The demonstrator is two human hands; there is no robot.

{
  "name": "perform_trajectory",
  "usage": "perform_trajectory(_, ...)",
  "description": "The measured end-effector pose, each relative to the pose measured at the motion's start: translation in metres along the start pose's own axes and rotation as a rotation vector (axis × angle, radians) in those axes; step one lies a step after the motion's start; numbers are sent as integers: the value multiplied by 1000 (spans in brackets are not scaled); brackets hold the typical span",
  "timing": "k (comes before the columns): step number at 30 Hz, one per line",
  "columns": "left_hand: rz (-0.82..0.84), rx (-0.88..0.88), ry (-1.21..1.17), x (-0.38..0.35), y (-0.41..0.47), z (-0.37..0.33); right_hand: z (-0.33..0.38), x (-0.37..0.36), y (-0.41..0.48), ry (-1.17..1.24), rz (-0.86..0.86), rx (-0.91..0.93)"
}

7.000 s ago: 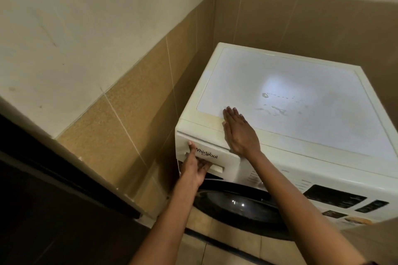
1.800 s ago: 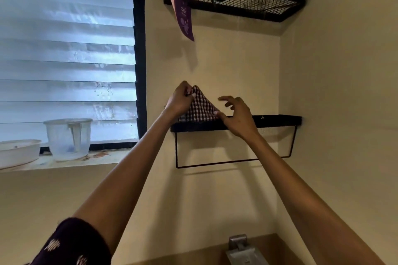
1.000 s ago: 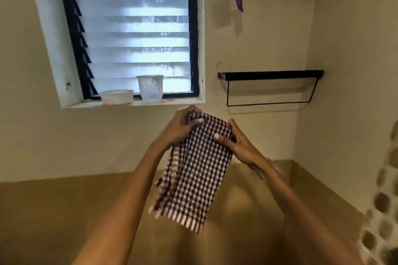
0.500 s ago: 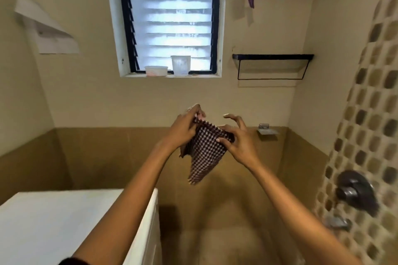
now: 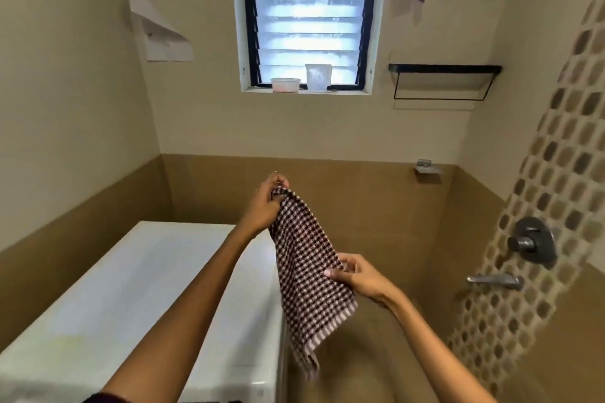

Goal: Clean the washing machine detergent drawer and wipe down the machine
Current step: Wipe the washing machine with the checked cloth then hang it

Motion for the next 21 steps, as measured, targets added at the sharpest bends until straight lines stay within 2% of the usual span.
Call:
perform_trajectory(2, -8, 21, 31, 24, -18, 3, 9, -12, 1, -91, -95, 44)
perform_trajectory(7, 77, -21, 209, 83, -52, 18, 63, -38, 12, -628, -469, 151)
perform_trajectory(10, 250, -45, 493, 116, -75, 36, 99, -68, 10, -941, -688, 89)
perform_trajectory(12, 333, -44, 675, 140, -90, 50, 119, -101, 2, -1067, -828, 0)
perform_trajectory(14, 362, -94, 797, 159, -102, 57, 128, -137, -6, -1020, -914, -108)
perform_trajectory(16, 333, -131, 810, 182, -115, 60, 121, -177, -5, -885, -923, -221)
perform_trajectory(18, 284, -123, 720, 203, -123, 68, 110, -210, -1, -642, -944, -254)
perform_trajectory(21, 286, -66, 422, 224, -135, 79, 94, -254, 7, -124, -943, -217)
Point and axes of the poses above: each hand's wrist, its own y-axis towards the middle knuckle, its own x-axis out of the back of the hand, z = x × y, the point moved 9 cm from there along y, towards the middle knuckle, and after that the axes turned 3 degrees about -z, right-handed, at the moved point
